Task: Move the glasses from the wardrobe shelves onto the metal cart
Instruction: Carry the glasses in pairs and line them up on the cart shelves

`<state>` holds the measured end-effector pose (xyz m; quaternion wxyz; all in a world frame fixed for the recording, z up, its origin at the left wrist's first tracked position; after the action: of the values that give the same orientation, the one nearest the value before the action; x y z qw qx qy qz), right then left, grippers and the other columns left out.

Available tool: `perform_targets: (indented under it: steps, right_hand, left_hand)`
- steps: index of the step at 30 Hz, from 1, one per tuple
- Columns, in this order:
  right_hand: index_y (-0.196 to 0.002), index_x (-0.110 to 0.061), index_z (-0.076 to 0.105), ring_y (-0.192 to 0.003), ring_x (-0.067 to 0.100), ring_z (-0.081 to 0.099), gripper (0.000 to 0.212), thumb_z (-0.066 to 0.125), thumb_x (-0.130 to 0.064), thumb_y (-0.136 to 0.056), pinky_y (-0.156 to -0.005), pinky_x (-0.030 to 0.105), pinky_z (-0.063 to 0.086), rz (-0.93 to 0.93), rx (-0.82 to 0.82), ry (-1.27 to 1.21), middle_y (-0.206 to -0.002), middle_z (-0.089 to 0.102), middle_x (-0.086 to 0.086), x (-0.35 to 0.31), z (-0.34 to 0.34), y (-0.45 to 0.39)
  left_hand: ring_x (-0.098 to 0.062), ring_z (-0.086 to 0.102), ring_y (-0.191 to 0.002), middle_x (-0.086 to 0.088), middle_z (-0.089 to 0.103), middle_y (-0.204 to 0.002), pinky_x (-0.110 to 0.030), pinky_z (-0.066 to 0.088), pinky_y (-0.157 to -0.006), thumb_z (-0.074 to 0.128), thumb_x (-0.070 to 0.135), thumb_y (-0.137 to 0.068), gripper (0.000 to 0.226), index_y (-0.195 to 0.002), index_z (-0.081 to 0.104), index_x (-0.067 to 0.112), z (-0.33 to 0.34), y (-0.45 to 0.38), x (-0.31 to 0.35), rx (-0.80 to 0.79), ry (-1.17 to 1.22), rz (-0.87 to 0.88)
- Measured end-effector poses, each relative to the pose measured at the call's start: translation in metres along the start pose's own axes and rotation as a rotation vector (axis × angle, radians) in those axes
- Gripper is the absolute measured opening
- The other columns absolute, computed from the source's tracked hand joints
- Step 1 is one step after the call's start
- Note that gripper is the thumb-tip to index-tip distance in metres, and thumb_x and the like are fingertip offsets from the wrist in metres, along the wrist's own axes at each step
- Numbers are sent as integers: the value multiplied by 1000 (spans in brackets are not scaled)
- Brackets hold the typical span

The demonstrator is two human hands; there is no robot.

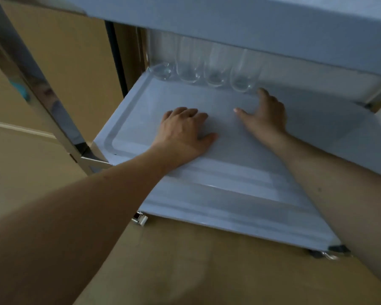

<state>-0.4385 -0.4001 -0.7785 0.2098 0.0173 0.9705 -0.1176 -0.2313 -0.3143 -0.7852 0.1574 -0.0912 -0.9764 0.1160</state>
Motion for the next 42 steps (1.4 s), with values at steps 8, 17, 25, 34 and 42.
perform_targets:
  steps: [8,17,25,34,42]
  right_hand:
    - [-132,-6,62,-120,41,57,66,62,-52,-84,-107,47,43,-47,-88,25,-130,64,20,5,-38,126]
    - [-151,-17,43,-143,35,37,68,58,-54,-96,-120,48,26,146,-366,20,-154,44,14,-8,-158,251]
    - [-154,-21,36,-144,30,32,71,55,-56,-96,-118,44,26,264,-330,-72,-157,40,6,-53,-353,268]
    - [-157,-23,30,-144,30,32,74,55,-56,-96,-117,44,30,269,-47,-76,-158,38,4,-45,-591,228]
    - [-157,-25,31,-143,32,31,73,57,-55,-95,-114,45,30,420,215,-27,-158,37,4,24,-733,216]
  left_hand:
    - [-39,54,-131,-15,63,-138,-51,44,-108,48,64,-87,69,-132,66,16,-32,41,34,-136,88,-80]
    - [-35,41,-141,-15,51,-149,-52,40,-112,65,48,-95,62,-145,53,14,-147,130,111,-477,98,-75]
    - [-30,36,-145,-11,44,-155,-45,35,-116,61,48,-96,63,-150,47,17,-310,105,235,-489,106,91]
    - [-32,40,-140,-10,46,-152,-47,38,-113,60,47,-96,62,-150,45,19,-459,18,408,-272,78,380]
    - [-31,43,-137,-7,48,-150,-45,40,-111,62,45,-95,63,-151,45,19,-513,-28,562,-199,127,660]
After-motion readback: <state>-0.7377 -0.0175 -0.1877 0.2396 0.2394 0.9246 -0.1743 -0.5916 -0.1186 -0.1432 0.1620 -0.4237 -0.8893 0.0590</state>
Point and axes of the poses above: each hand's wrist, its own y-axis away from the middle knuckle, its own z-axis out of the palm, x = y × z, the point moved 7 cm from there along -y, towards the middle knuckle
